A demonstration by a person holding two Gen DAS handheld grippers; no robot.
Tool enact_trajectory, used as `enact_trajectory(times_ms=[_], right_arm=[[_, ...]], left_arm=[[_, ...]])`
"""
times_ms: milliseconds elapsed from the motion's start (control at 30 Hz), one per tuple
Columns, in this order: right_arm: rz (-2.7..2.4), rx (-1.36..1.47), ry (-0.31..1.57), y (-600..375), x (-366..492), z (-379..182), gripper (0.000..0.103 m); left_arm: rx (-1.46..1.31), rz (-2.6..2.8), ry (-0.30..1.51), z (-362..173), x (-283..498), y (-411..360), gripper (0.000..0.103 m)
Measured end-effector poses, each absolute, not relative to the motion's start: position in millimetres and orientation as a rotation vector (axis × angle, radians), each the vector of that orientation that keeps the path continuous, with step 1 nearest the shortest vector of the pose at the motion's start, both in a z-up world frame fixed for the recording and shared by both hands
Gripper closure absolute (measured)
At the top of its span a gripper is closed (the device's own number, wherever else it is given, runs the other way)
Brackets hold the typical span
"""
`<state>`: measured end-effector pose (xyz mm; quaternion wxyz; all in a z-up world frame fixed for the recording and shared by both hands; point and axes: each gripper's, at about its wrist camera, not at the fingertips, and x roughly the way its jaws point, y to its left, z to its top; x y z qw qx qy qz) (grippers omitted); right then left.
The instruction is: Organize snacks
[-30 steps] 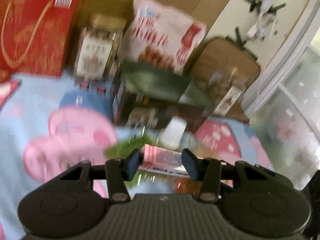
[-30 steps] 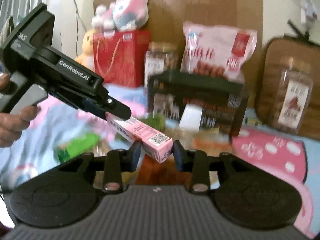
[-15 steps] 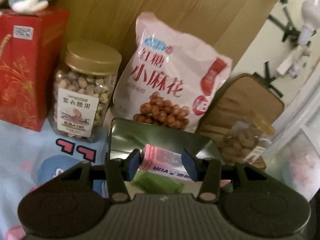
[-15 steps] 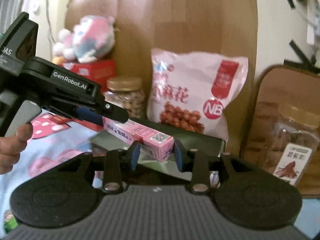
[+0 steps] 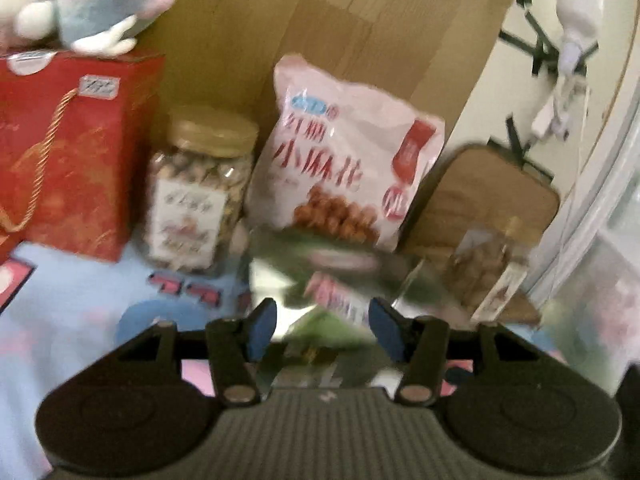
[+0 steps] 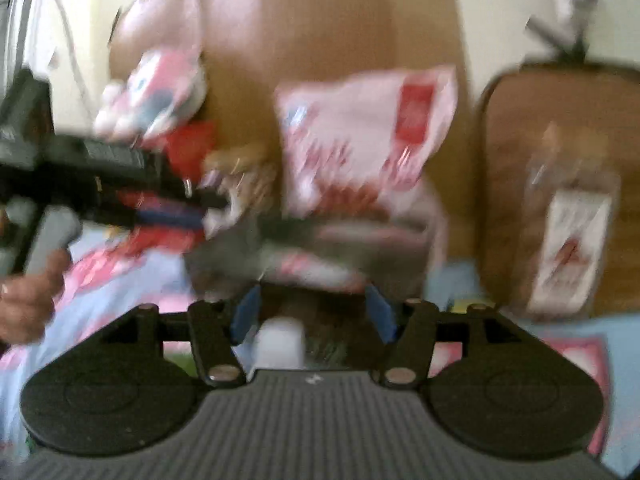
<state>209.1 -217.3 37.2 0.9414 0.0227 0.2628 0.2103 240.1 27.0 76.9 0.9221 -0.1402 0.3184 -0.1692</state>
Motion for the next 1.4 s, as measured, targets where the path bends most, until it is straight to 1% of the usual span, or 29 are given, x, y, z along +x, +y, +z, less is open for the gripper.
enact_trajectory(times_ms=[200, 267, 300, 400, 467, 533, 600, 733, 767, 800, 867, 933, 1033, 1100, 1133, 1267, 1333, 1367, 1400], right_arm=[[0.413, 0.027, 0.666, -192, 236, 16, 0.042], [0.425, 0.02, 0.69, -187, 238, 15, 0.062], [0.433, 0.005, 0.695, -185, 237, 14, 0.066], [0.448, -0.016, 0.655, -182, 218, 22, 0.067], [0.478, -0.051, 0.593, -178, 202, 29, 0.067], [0.514, -0.125, 0.508, -165, 179, 40, 0.067], [0.561, -0.183, 0.462, -151, 161, 44, 0.066], [0.616, -0.391, 0.44, -106, 135, 30, 0.065], [0.626, -0.406, 0.449, -99, 133, 26, 0.065], [0.641, -0.403, 0.47, -95, 133, 23, 0.065], [0.656, -0.369, 0.493, -90, 135, 19, 0.062], [0.642, -0.333, 0.49, -92, 138, 22, 0.048], [0.62, -0.256, 0.486, -106, 136, 30, 0.039], [0.609, -0.21, 0.495, -115, 130, 31, 0.038], [0.608, -0.183, 0.506, -121, 127, 30, 0.038], [0.619, -0.079, 0.572, -133, 122, 20, 0.039], [0.618, -0.064, 0.604, -133, 127, 16, 0.039], [0.619, -0.052, 0.614, -134, 129, 16, 0.039], [0.623, -0.039, 0.622, -134, 131, 16, 0.039]], left_arm=[[-0.313, -0.359, 0.757, 50, 214, 41, 0.051], [-0.337, -0.371, 0.779, 45, 209, 48, 0.051], [-0.355, -0.377, 0.786, 44, 207, 52, 0.051], [-0.396, -0.392, 0.777, 44, 196, 64, 0.051], [-0.422, -0.39, 0.768, 46, 191, 72, 0.051], [-0.441, -0.377, 0.757, 47, 185, 80, 0.051], [-0.453, -0.369, 0.755, 47, 180, 86, 0.051], [-0.462, -0.36, 0.763, 43, 171, 94, 0.051], [-0.462, -0.356, 0.765, 42, 170, 96, 0.051], [-0.464, -0.351, 0.768, 41, 168, 98, 0.051], [-0.473, -0.346, 0.77, 40, 164, 101, 0.051], [-0.475, -0.353, 0.769, 40, 162, 104, 0.051], [-0.476, -0.377, 0.771, 40, 160, 104, 0.051], [-0.476, -0.409, 0.77, 40, 158, 100, 0.037], [-0.467, -0.423, 0.762, 40, 156, 97, 0.035], [-0.37, -0.461, 0.755, 42, 154, 75, 0.035], [-0.315, -0.438, 0.769, 38, 156, 64, 0.04], [-0.298, -0.424, 0.784, 34, 158, 62, 0.052], [-0.296, -0.408, 0.811, 29, 162, 62, 0.062]])
